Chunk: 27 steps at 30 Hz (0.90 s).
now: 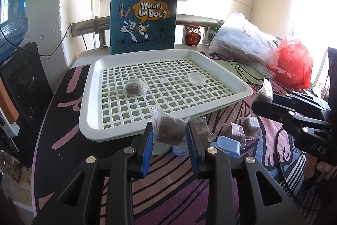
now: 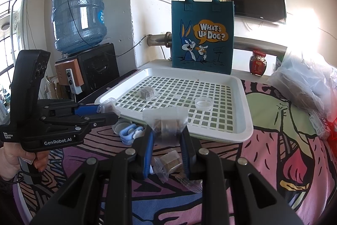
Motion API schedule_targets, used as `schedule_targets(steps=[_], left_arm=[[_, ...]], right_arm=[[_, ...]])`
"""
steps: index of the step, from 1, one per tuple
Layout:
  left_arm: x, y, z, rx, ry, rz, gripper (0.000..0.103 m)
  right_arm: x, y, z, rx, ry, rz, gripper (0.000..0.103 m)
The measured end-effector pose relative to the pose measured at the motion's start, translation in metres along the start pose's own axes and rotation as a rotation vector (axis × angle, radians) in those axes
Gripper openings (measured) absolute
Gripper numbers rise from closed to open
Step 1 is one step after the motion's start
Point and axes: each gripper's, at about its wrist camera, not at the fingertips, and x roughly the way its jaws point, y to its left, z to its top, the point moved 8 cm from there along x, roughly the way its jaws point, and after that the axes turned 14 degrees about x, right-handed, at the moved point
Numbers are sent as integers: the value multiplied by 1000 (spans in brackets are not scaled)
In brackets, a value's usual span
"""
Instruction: Organize objects
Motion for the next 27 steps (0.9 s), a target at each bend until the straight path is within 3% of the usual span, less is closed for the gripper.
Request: schedule_targets(steps=[27], left_arm=[[2,0,-3,-8,6,-3,29]], right_arm=[[0,1,0,1,0,4,23]])
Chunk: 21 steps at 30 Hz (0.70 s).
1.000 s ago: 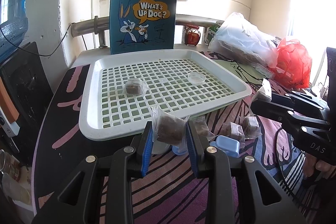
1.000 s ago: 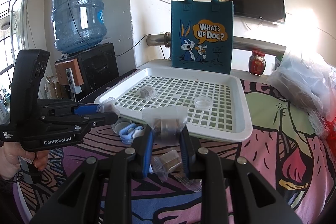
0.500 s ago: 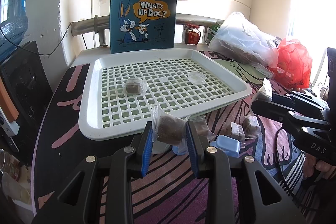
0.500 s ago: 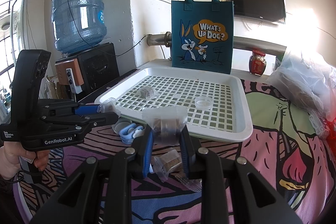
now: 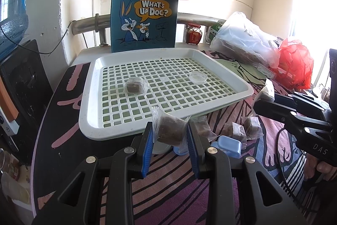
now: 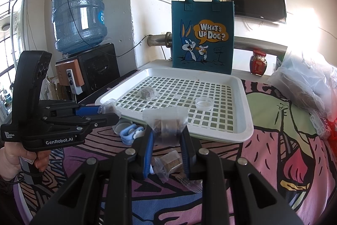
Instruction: Organize objects
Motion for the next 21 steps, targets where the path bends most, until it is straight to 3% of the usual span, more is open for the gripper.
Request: schedule_targets(steps=[21], left_arm=[[0,0,-1,-1,6,-2,29]], right_arm=[[0,0,0,2,2,1,23]])
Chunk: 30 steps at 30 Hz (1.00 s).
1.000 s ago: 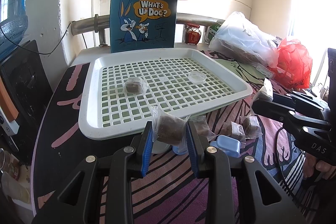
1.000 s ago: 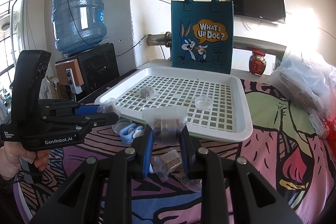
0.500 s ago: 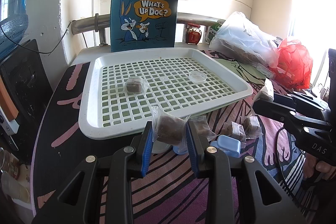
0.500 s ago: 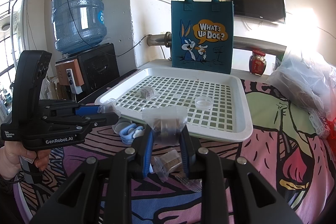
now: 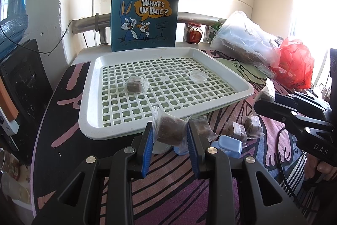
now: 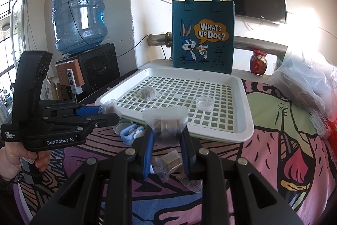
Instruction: Organize objects
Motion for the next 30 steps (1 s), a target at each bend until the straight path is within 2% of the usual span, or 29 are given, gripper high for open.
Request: schedule_targets(steps=[10,16,19,23,25,30], left_arm=[[4,2,-2,-11,24,-6,29],[4,10,-8,-112,54,-81,29],[-6,15,-2,-115,50,-82,29],[-10,30,24,-91,26,-40,29],[0,37,35,-84,25,-16,29],[45,53,34,-117,114,18,29]], right_arm=[[6,-7,-1,27,36,3,23],[8,-17,0,59,80,-16,23],[-11,-21,20,77,58,23,23],[-21,-28,54,44,26,2,23],[-9,-33,65,50,41,3,23],[49,-55,60,106,153,-27,23]])
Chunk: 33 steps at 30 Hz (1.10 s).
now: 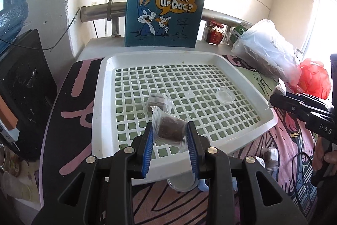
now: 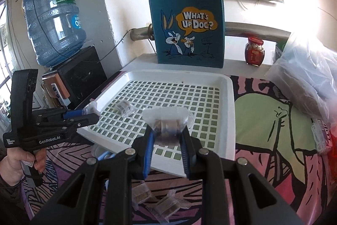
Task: Organize objects
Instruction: 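Carry the bags over the white tray and open both grippers, then lift both open grippers away from the tray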
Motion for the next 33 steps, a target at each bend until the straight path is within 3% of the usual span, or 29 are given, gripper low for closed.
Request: schedule_targets(steps=[5,10,14,16,18,21,26,29,33], left_arm=[[22,6,-4,-42,32,7,29],[37,8,-7,-46,58,28,29],[38,7,-7,-35,49,41,37],[35,6,-5,-36,38,23,50],[23,7,-1,-40,-3,20,68],[-5,12,9,-39,-87,41,78],[-57,16,11,-36,-222,65,88],[-70,11,-1,-16,-211,54,89],[-68,1,-31,18,-143,31,89]], right_arm=[[43,-19,-8,19,65,-62,23],[61,-28,-12,26,89,-93,23],[66,-26,-10,-12,86,-130,25],[65,-26,-10,-11,84,-142,30],[57,-28,-9,-2,62,-150,31],[30,-25,-1,22,-22,-120,32],[-34,-10,5,26,-172,-13,52],[-62,-1,-1,-2,-210,20,57],[-73,2,-20,-15,-178,45,58]])
